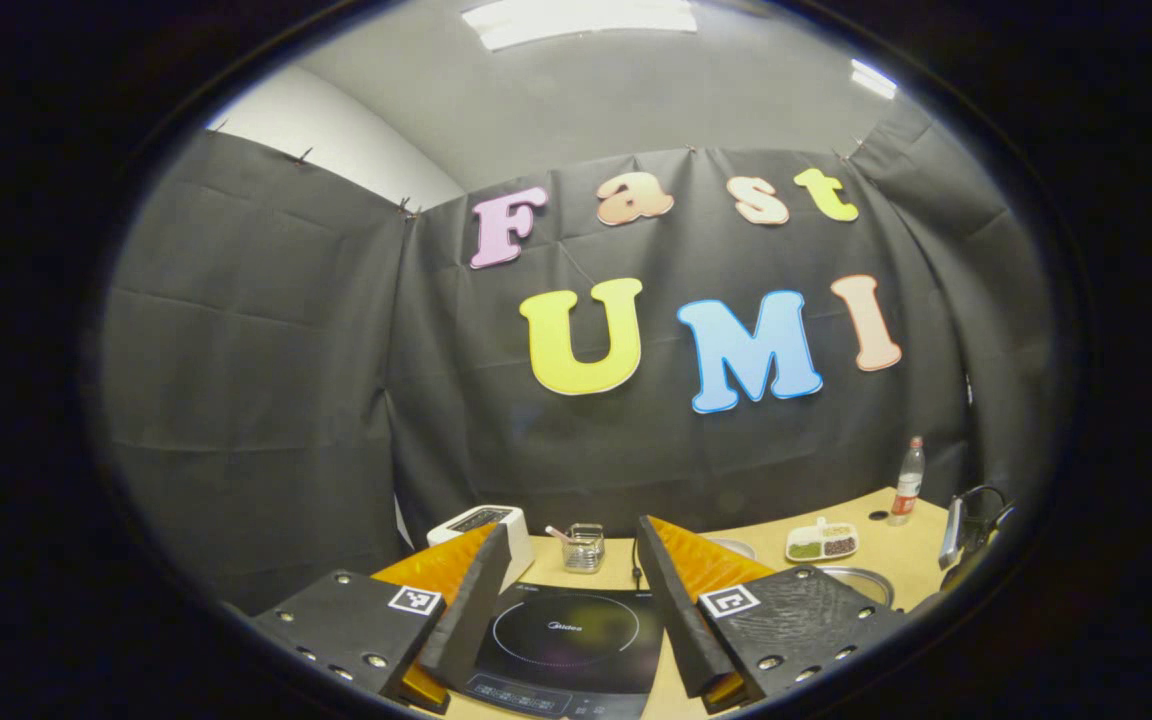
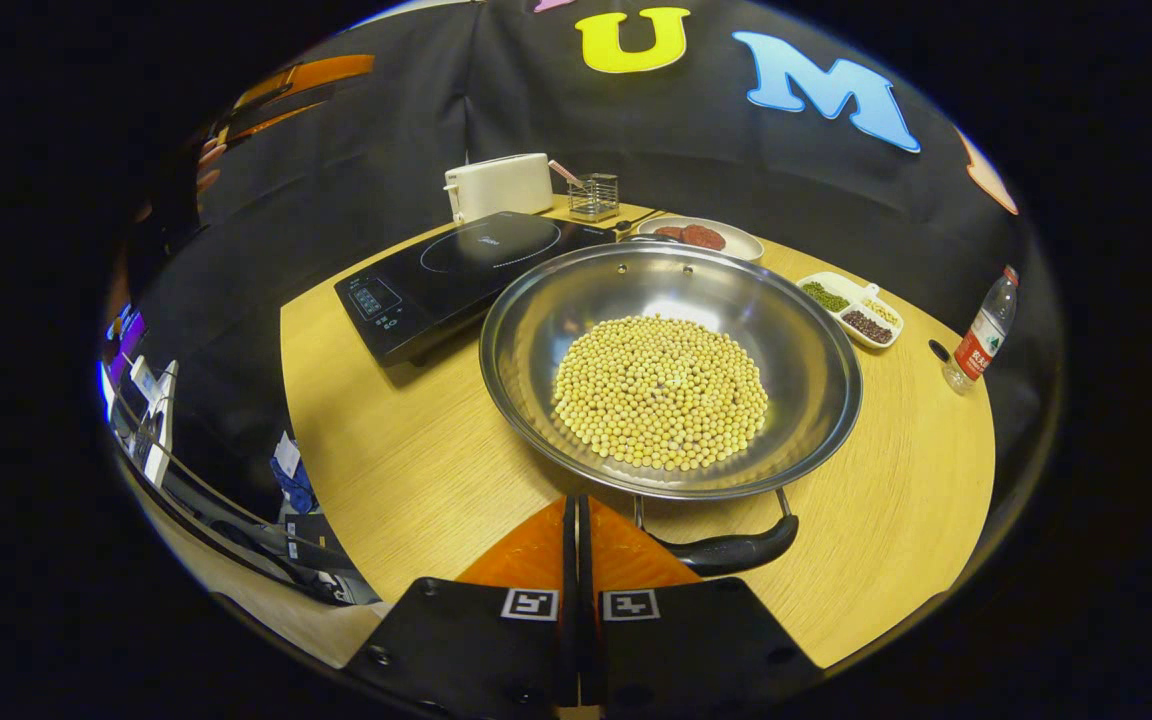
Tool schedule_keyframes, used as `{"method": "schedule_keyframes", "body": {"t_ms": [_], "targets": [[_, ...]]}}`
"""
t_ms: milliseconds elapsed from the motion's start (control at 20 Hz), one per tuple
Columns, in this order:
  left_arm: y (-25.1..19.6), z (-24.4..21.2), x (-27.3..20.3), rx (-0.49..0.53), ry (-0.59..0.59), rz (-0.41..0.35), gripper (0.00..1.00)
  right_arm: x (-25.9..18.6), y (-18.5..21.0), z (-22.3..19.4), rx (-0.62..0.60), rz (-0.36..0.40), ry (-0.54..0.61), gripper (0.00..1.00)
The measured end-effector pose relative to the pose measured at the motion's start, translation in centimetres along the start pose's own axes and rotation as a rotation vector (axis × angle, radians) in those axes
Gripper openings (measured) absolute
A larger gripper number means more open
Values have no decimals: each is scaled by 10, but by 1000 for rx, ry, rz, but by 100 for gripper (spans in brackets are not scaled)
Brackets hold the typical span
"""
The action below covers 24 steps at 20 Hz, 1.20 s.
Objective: First push the handle of the pot to place it horizontally, then grasp the pot with both hands and set it on the induction cooktop.
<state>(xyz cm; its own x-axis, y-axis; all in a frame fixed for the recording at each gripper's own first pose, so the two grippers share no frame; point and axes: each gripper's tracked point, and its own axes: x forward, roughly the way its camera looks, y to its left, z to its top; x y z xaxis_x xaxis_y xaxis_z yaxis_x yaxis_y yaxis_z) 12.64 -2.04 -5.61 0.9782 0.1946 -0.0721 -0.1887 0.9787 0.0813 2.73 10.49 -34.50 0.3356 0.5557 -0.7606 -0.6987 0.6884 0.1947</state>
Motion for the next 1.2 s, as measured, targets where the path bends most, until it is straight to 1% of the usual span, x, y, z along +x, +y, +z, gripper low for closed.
{"method": "schedule_keyframes", "body": {"t_ms": [150,200,250,500,650,700,750,800,1200], "targets": [[-5,-2,-1,1,-1,-1,75,0,-7,0,15,-15,0,2],[-6,-2,-1,2,-2,-2,75,0,-11,1,28,-23,-1,0],[-9,-1,-1,2,-2,-5,75,1,-15,1,39,-31,-1,2],[-20,-2,2,-2,-1,-16,75,-1,-37,0,56,-71,-2,2],[-25,-4,2,-2,-1,-17,75,-2,-45,1,71,-80,-6,2],[-26,-4,2,-2,0,-18,75,-2,-49,2,75,-81,-6,0],[-29,-6,4,-4,2,-18,75,-2,-51,1,79,-83,-4,0],[-31,-6,4,-5,5,-18,75,-2,-54,2,82,-86,-5,2],[-47,-11,14,-3,17,-26,75,-1,-86,3,96,-122,-1,2]]}}
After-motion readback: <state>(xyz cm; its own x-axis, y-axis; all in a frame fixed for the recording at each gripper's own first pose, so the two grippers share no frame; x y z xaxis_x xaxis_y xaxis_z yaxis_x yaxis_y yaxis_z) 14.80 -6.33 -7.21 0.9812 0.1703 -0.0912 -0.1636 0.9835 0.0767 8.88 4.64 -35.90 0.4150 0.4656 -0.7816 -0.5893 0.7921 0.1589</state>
